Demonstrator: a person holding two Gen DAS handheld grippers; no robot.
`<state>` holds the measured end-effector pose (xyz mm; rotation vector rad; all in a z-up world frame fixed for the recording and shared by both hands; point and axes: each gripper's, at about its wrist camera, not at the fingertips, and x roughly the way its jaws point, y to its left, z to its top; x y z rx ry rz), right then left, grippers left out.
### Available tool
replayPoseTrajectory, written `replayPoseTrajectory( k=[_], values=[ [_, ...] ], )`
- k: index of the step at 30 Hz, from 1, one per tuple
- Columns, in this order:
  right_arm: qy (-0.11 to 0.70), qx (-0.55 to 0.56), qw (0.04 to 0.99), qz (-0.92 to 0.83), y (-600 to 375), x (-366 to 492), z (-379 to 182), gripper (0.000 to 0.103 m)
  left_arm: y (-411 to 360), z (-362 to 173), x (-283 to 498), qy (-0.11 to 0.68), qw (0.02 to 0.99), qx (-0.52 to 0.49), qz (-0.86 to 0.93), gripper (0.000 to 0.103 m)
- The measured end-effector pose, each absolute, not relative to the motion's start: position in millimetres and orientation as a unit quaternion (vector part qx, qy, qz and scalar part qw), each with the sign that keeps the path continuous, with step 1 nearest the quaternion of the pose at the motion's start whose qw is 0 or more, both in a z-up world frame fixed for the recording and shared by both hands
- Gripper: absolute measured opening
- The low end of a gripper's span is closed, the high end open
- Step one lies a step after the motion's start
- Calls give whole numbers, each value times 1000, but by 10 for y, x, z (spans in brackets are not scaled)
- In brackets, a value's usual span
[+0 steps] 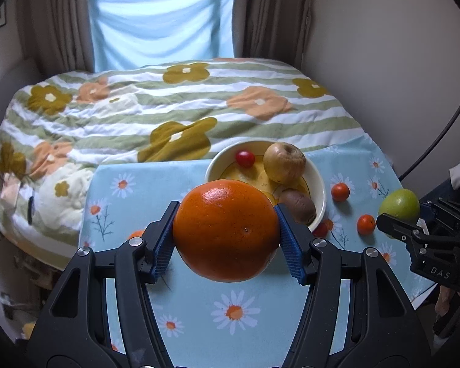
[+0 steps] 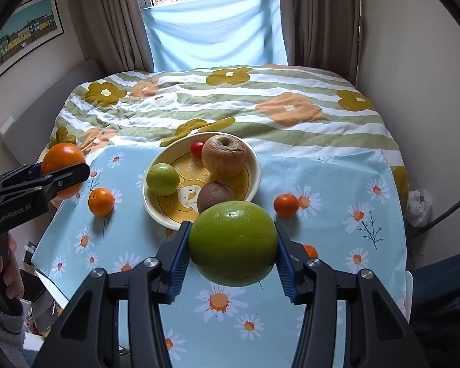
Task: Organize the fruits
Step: 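Drop the large orange into the bowl with the left tool while the right tool carries the apple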
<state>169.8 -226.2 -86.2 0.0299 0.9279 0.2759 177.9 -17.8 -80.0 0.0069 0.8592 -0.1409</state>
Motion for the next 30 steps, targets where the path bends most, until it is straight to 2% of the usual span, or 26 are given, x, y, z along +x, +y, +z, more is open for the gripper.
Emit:
replayPoseTrajectory(
  k=[17,30],
  values=[
    [471,30,876,99,-1833,2373,-1103,47,-151,-1277,2938,459,875,44,-146,65],
    [488,48,869,61,-1890,2599,-1300,47,-376,-1726,3420,490,849,74,-183,66]
  ],
)
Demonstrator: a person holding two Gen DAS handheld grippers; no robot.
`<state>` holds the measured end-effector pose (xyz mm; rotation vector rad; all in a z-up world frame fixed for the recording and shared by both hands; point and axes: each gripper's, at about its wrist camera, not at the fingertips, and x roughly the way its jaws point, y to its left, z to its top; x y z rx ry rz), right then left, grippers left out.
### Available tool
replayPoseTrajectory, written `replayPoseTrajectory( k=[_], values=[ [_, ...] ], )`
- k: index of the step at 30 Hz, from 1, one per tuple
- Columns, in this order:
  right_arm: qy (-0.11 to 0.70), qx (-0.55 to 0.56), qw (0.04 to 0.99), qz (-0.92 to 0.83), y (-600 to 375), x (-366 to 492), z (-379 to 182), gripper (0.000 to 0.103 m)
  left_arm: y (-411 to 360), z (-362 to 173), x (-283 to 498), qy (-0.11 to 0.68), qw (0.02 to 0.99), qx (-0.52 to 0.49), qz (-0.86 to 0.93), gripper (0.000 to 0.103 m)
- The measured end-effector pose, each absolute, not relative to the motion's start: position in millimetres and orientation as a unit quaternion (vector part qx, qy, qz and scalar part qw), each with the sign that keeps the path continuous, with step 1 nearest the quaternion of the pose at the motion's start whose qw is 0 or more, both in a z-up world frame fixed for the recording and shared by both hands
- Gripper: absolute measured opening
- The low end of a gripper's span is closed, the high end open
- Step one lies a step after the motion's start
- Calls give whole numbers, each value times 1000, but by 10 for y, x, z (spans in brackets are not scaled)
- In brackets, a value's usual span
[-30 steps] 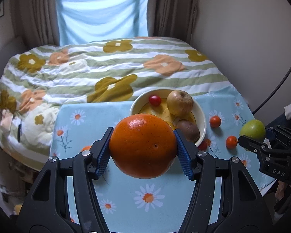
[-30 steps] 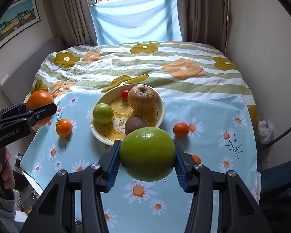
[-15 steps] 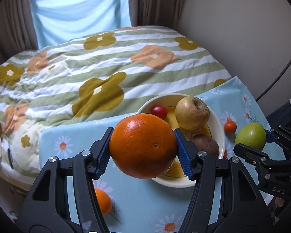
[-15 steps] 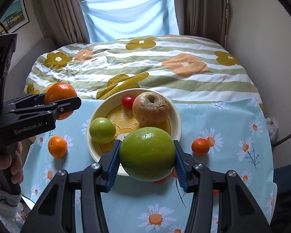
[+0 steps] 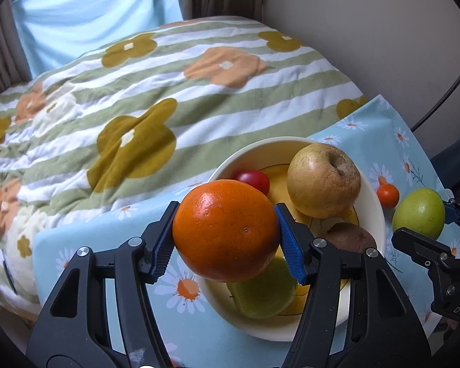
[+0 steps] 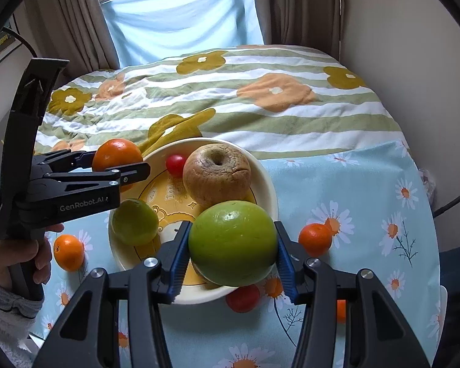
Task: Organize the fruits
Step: 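Drop the large orange into the bowl with the left tool while the right tool carries the apple, then lower the green apple into the bowl and open the right tool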
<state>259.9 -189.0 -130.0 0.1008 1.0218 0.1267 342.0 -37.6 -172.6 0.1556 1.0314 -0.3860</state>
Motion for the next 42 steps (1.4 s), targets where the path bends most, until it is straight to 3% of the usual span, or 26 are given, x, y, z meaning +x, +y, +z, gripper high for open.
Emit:
replayPoseTrajectory(
  k=[5,6,7,8,9,25,42],
  values=[
    [488,56,869,54,-1935,2622,-1310,47,-440,-1801,3451,493,844,80,-195,66],
    [488,55,869,54,-1932,2625,-1310,47,-435,-1777,3444,488,846,77,-200,71],
    [488,55,870,55,-1928,2629,-1308,47,-429,-1741,3442,483,849,74,-202,90],
    [488,54,870,56,-1921,2634,-1307,47,-415,-1697,3435,476,853,73,-201,100],
    [488,54,870,56,-1914,2642,-1313,47,-396,-1644,3421,465,860,71,-198,103],
    [476,22,873,105,-1612,2615,-1222,47,238,-1289,3114,453,880,21,-144,103],
    [484,-37,861,152,-1135,2540,-1506,47,705,-1349,2651,469,877,-19,-98,103]
  ],
)
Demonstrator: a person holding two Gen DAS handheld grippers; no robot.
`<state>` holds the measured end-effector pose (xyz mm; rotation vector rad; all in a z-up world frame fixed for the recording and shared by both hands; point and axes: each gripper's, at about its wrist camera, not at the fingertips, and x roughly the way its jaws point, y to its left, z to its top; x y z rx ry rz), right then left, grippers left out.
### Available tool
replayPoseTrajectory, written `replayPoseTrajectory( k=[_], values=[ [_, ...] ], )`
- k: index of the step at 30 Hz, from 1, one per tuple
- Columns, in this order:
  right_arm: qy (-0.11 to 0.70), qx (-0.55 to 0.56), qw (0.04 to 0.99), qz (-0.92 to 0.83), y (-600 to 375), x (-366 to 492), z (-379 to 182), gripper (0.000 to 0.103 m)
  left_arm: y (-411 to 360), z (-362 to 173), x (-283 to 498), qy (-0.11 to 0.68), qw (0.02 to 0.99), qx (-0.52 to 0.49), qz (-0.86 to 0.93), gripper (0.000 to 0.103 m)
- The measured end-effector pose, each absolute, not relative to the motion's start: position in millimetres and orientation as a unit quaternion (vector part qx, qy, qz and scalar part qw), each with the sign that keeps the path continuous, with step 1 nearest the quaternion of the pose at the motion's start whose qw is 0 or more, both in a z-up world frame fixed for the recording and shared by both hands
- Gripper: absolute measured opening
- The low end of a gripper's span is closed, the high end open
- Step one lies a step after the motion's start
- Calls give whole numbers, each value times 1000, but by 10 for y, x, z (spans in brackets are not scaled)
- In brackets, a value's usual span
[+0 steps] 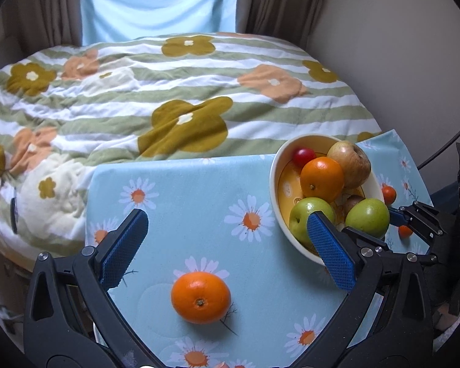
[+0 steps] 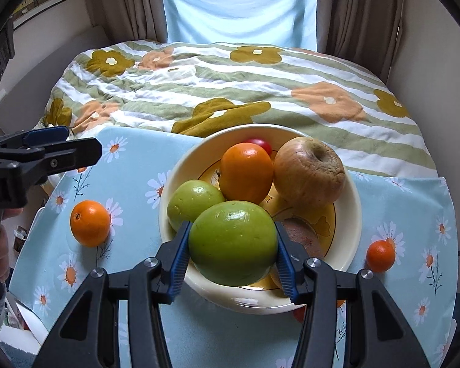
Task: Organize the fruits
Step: 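Lower the green apple into the bowl and open the right tool, then grasp a red cherry tomato with the left tool while the right tool grasps a mandarin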
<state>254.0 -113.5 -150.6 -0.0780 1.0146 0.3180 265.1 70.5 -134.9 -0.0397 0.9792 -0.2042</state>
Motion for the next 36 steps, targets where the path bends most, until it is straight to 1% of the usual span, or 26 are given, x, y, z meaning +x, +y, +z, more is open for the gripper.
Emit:
replayPoseTrajectory(
  k=[6,7,8,9,10,11,12,17,18,19,23,30,36],
  values=[
    [479,-44,864,150,-1095,2522,-1568,47,768,-1404,2602,478,873,-38,-94,103],
    [475,-44,866,150,-1091,2511,-1556,49,773,-1400,2591,477,873,-38,-94,103],
    [468,-43,870,151,-1092,2495,-1527,52,781,-1396,2578,477,873,-39,-94,103],
    [462,-45,873,152,-1083,2482,-1504,66,788,-1390,2569,477,873,-40,-94,103],
    [456,-47,875,154,-1077,2473,-1478,85,795,-1382,2562,476,873,-41,-94,103],
    [454,-49,876,156,-1068,2460,-1460,90,798,-1372,2558,476,873,-43,-95,103],
    [451,-50,878,155,-1060,2449,-1441,91,804,-1358,2553,476,873,-43,-96,103],
    [447,-50,881,149,-1079,2368,-1367,91,803,-1249,2510,466,879,-38,-97,103],
    [447,-51,881,148,-1083,2354,-1351,96,802,-1228,2497,464,880,-37,-97,103],
    [447,-53,881,145,-1091,2336,-1333,103,799,-1207,2484,462,881,-36,-98,103],
    [445,-39,884,136,-1197,2253,-1211,103,789,-1107,2420,455,885,-28,-99,103],
    [457,23,886,80,-1644,2044,-970,103,729,-953,2317,444,888,-32,-112,103],
    [452,30,891,30,-2063,1835,-818,103,499,-863,2184,440,890,-19,-116,103]
  ],
)
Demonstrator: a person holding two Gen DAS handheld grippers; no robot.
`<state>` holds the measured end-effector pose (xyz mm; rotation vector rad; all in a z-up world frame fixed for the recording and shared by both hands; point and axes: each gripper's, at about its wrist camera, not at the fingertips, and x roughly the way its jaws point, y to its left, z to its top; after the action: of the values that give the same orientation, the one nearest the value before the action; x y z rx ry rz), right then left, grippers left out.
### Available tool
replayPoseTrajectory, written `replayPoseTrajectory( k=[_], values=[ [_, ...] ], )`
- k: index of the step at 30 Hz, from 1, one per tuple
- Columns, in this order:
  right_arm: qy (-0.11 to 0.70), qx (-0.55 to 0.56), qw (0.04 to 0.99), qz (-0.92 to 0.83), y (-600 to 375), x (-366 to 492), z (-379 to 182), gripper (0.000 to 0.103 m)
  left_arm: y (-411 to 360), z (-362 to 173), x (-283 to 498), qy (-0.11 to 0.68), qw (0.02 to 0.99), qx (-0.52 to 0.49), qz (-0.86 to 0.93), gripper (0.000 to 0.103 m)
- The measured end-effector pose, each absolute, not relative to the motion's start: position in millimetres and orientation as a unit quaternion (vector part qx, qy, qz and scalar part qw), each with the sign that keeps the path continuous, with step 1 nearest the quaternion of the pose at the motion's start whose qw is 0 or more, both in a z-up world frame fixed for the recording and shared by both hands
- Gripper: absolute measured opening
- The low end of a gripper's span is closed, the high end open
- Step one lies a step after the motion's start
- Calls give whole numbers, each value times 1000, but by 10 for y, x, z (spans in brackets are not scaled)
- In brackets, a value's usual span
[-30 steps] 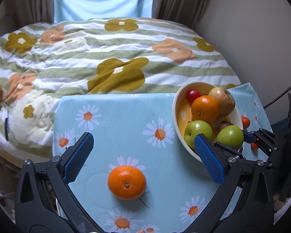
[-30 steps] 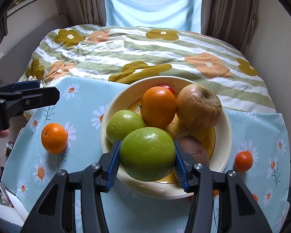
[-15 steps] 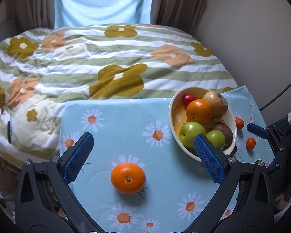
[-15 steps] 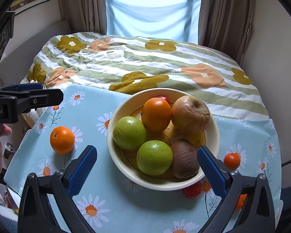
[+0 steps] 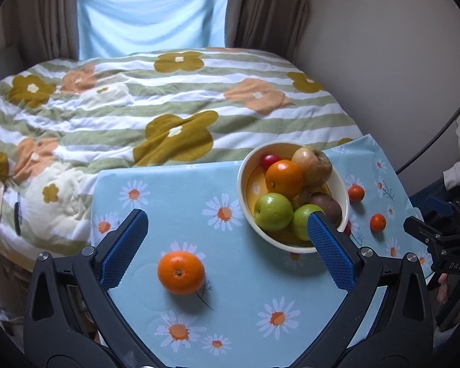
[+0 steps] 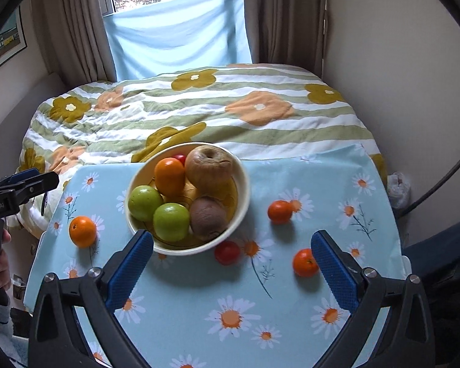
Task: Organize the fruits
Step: 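Grasp a red cherry tomato with the left tool while the right tool grasps a mandarin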
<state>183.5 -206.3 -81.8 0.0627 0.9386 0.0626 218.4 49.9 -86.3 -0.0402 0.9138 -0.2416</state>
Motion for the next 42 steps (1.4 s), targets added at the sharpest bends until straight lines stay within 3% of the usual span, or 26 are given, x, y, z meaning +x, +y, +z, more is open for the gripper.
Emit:
replayPoseTrajectory(
  k=[11,22,35,36,38,42],
  values=[
    [445,-17,893,65,-2575,1652,-798,103,-264,-824,1768,434,895,-26,-97,103],
    [449,-51,880,149,-3068,1704,-1117,103,-1025,-1183,1556,449,891,-41,-52,102],
    [471,-75,853,214,-3250,1925,-1656,97,-1527,-1847,1794,493,866,-74,-24,86],
    [472,-76,852,216,-3246,1933,-1692,93,-1537,-1896,1814,495,865,-78,-23,84],
    [476,-80,847,221,-3229,1945,-1766,85,-1553,-1990,1859,502,861,-83,-22,70],
    [483,-79,841,229,-3219,1966,-1880,80,-1586,-2116,1933,512,854,-91,-21,67]
  ],
)
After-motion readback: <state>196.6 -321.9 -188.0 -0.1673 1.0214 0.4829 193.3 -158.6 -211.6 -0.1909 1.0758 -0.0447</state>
